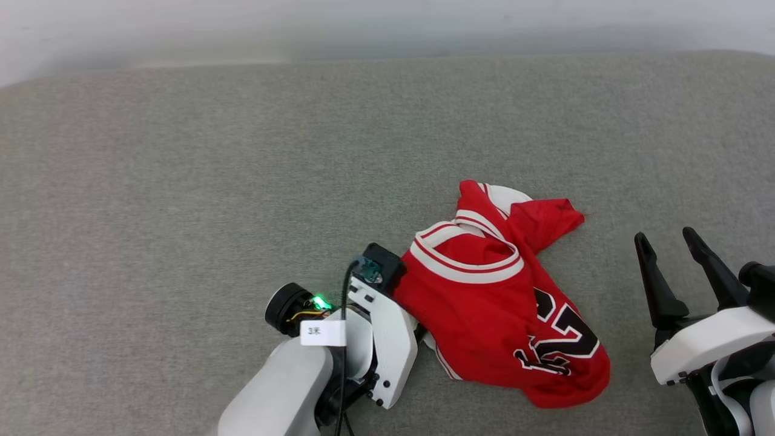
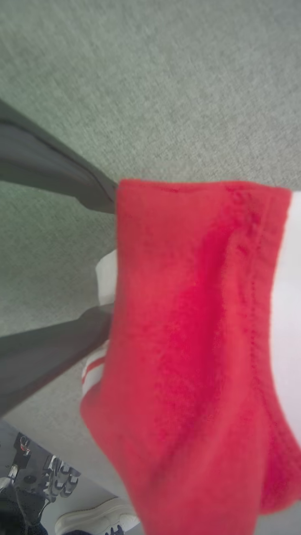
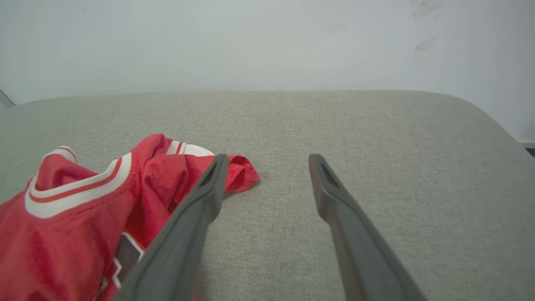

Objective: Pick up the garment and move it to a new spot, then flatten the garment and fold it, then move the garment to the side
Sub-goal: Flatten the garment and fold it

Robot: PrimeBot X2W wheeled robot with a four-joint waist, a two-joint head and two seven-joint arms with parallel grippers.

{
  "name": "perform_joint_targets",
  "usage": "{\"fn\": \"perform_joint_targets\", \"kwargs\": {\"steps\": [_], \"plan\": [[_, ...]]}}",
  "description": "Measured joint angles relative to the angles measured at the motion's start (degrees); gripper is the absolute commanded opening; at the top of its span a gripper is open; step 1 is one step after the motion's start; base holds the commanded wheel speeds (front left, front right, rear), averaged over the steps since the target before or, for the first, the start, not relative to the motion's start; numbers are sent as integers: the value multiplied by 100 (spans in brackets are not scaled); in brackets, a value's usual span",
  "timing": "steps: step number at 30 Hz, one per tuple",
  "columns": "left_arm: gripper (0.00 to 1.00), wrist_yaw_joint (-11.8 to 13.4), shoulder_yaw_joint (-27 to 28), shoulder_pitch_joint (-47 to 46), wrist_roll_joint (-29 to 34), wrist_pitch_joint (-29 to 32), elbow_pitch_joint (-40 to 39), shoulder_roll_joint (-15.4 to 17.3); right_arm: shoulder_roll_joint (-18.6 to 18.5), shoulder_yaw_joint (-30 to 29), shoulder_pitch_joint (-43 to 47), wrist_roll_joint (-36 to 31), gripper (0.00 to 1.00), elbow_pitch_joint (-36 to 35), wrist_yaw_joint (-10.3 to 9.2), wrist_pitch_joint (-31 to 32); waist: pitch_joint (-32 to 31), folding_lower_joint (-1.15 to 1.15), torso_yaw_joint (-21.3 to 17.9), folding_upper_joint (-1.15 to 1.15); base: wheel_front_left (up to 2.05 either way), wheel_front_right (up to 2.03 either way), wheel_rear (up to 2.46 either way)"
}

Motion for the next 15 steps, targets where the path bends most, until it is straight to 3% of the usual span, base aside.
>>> {"fn": "perform_joint_targets", "kwargs": {"steps": [7,8,9,15], "plan": [[100,29,-309,-254,389,34,523,44,46,25,-75,-67,100,51,0,-58,197,0,-178,0,0,0,0],[24,24,-339,-283,389,54,582,41,53,22,-81,-75,100,55,0,-74,217,0,-191,0,0,0,0],[0,22,-360,-300,366,52,637,26,58,23,-86,-88,100,59,0,-75,233,0,-199,0,0,0,0],[0,-11,-356,-358,255,-244,884,-8,73,-16,-87,-146,100,127,0,-99,214,0,-149,0,0,0,0]]}}
